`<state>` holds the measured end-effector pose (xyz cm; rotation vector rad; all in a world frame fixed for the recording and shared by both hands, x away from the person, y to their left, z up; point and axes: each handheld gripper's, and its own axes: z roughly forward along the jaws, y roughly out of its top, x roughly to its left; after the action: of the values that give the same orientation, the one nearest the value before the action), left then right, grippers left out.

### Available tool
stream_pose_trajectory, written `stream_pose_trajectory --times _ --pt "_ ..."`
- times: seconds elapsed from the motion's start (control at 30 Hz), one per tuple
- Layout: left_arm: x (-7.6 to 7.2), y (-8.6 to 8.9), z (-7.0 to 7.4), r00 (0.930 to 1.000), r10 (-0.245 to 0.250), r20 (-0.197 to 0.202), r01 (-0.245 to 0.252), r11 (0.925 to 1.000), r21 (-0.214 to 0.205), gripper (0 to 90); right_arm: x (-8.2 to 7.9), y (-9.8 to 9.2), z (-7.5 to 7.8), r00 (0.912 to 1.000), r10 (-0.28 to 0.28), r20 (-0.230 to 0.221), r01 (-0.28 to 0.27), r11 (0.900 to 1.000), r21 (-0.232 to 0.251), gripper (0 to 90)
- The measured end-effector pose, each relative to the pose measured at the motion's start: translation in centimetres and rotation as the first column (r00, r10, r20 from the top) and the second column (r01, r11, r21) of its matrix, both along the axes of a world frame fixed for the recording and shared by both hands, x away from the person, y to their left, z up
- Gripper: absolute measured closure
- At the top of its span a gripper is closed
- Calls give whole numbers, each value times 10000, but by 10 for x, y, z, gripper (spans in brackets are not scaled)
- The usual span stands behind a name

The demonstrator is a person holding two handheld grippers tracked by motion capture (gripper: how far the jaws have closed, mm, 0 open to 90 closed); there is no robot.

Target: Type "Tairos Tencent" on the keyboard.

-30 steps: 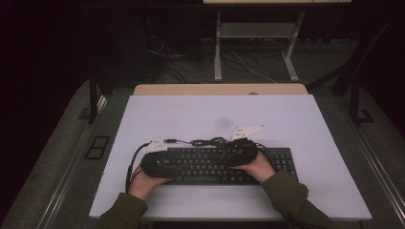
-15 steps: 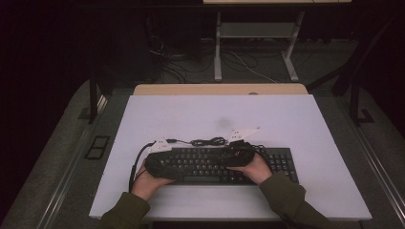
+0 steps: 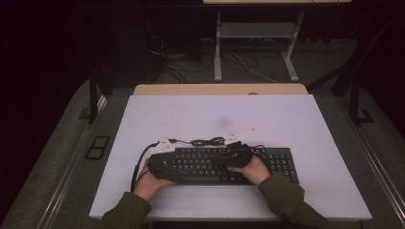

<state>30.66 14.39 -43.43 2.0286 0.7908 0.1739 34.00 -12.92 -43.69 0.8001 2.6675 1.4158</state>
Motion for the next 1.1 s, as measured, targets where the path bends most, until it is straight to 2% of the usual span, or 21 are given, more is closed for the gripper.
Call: stream_pose_trajectory --times 0.23,0.53,0.9,1.1 --pt "0 0 0 10000 -19 -20 19 10000 7 0 1 0 -3 9999 -89 -75 87 9993 -354 896" --pt "0 -1 -1 10000 -49 -39 49 10000 18 0 2 1 -5 9998 -98 -184 87 9983 -578 897" --pt "0 0 0 10000 -16 -59 17 10000 6 0 1 0 -4 9998 -112 -188 102 9984 -556 896" --pt "-1 1 0 10000 -7 -76 7 10000 -42 0 1 -2 -1 9997 -137 -195 131 9993 -347 896"
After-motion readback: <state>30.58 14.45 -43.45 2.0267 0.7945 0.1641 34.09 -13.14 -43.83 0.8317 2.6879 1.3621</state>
